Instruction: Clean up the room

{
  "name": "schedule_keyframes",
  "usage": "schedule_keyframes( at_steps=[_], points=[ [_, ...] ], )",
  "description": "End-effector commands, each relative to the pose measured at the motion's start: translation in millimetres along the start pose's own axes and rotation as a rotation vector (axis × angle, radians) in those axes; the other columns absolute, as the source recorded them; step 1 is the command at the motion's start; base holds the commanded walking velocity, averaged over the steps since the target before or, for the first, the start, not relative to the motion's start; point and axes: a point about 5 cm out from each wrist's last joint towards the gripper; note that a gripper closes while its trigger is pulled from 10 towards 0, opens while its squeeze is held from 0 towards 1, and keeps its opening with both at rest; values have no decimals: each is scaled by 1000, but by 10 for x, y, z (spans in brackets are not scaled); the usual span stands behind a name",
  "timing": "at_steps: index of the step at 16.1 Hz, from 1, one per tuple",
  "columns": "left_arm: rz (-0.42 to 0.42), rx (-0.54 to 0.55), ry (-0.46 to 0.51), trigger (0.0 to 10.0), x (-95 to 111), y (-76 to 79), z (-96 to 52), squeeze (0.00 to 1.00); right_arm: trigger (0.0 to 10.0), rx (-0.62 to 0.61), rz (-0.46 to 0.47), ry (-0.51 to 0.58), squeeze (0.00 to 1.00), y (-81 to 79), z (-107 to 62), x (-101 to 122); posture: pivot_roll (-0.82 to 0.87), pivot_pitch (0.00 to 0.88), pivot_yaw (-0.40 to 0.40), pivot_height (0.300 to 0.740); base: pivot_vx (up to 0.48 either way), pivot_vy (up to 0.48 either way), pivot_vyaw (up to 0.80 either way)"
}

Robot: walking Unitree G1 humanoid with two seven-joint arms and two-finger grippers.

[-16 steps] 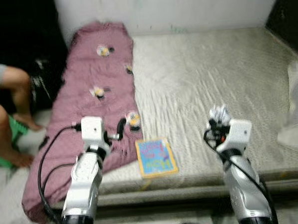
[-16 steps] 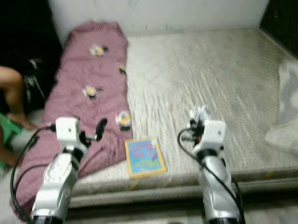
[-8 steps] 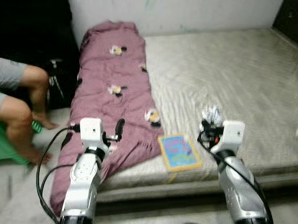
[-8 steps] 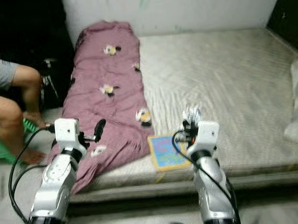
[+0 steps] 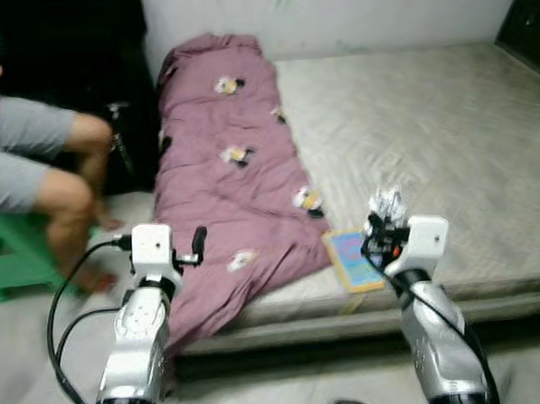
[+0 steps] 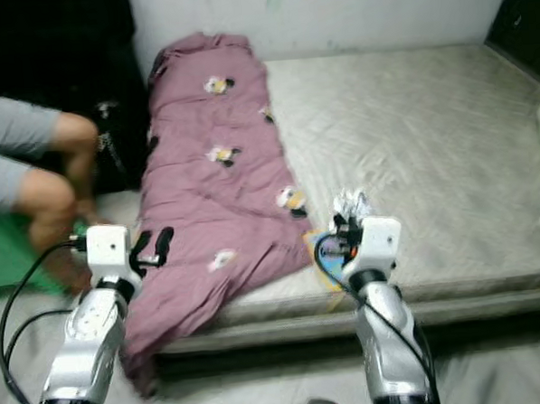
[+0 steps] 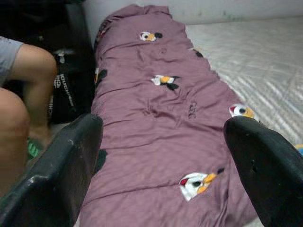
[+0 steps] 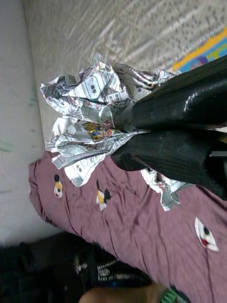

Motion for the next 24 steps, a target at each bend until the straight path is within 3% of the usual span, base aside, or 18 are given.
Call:
schedule_keyframes(
  at_steps=[1, 4, 7, 20, 24],
  points=[
    [6, -18, 13, 10000, 32, 62, 15, 0, 10000, 12, -9, 25, 0, 20, -5, 58, -79, 26, 40, 740, 0, 480, 0],
    [44, -10, 15, 10000, 43, 82, 20, 0, 10000, 43, -37, 40, 0, -12, -8, 81, -72, 29, 39, 740, 0, 111, 525],
    [33, 4, 45, 10000, 91, 42, 23, 0, 10000, 44, -32, 29, 0, -1, -9, 64, -58, 33, 35, 740, 0, 0, 788],
    [68, 49, 14, 10000, 26, -25, -48, 0, 10000, 74, -13, 9, 0, -71, -22, 19, -55, 65, 35, 740, 0, 0, 790],
    [69, 91, 14, 10000, 22, -54, -92, 0, 10000, 97, 13, -11, 0, -137, 19, -35, 11, 51, -3, 740, 0, 0, 158]
  ],
)
Point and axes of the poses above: a point about 5 cm out from each wrist's last joint towards the gripper, its own z axis pointing out of the wrist towards the gripper, its own x axis along the axis of the wrist's last joint, y = z × x, and after that the axes turned 5 degrees about z, right-handed
